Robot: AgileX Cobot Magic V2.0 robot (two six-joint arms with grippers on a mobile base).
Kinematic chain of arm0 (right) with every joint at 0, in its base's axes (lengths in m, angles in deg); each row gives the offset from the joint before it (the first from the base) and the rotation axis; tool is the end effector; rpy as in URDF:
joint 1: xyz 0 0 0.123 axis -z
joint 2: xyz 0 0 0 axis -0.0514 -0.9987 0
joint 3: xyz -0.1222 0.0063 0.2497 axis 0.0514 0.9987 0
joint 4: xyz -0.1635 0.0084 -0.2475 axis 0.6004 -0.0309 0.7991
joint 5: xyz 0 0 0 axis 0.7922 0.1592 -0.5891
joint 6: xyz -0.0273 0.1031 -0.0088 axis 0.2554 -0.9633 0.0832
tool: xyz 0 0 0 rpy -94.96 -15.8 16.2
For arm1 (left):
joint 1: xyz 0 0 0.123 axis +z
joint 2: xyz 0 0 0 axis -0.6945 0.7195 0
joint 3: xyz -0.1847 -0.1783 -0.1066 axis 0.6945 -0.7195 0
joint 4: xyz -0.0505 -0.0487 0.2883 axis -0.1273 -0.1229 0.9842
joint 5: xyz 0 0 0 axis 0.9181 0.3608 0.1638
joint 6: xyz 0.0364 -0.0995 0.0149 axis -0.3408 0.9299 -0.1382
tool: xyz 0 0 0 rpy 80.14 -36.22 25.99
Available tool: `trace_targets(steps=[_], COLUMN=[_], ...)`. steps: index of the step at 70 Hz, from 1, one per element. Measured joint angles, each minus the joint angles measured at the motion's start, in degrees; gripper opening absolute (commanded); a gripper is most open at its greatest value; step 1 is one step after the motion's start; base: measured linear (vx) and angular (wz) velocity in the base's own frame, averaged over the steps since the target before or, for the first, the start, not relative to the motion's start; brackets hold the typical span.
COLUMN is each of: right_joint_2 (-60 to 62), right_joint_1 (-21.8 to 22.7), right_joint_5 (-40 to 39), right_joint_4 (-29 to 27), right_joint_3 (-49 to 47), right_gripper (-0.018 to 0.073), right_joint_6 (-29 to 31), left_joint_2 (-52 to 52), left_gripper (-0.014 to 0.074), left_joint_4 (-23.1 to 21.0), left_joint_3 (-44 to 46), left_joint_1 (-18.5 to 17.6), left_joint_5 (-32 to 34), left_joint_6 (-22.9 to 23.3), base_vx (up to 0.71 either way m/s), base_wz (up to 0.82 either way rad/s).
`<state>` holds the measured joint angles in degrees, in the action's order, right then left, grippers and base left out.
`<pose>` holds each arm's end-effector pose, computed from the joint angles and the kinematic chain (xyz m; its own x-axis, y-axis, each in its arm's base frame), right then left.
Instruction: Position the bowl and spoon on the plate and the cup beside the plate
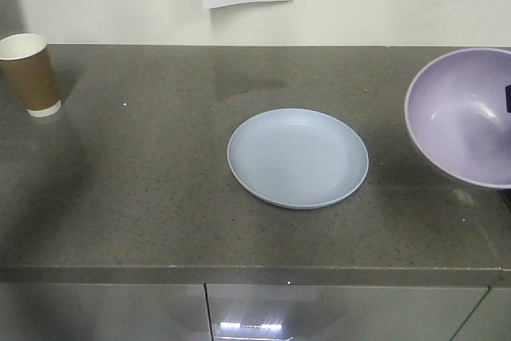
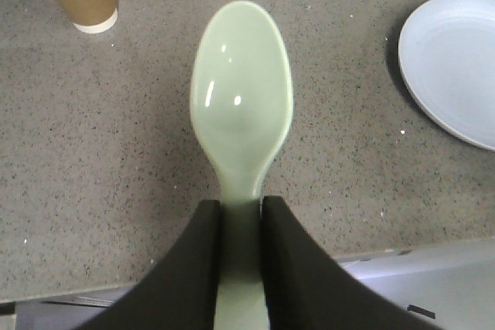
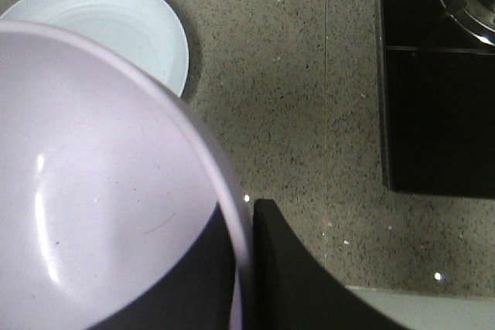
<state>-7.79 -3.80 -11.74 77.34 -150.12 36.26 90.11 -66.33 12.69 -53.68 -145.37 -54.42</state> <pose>0.2643 0.0058 0.4027 -0.7486 0.0264 -0.6626 0.0013 0.9993 0.0383 0.2332 -0.0372 0.4361 -0.7056 -0.0190 -0.7084 0.0553 0.9951 -0.0818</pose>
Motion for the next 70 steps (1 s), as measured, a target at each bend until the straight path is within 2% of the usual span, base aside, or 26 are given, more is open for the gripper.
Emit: trace_targets(steps=[70], right_joint_2=[0.0], right_joint_1=[0.0], right_joint_5=[0.0], right_joint_4=[0.0], right_joint_3=[0.0], right_gripper=[-0.001], right_joint_6=[0.0], left_joint_2=[0.0], left_gripper=[-0.0006], left_joint_4=[0.0], left_joint_3=[0.0], left_joint_1=[0.0], left_joint_5=[0.0], left_joint_6=[0.0], base_vx=[0.07], base_wz=[0.0])
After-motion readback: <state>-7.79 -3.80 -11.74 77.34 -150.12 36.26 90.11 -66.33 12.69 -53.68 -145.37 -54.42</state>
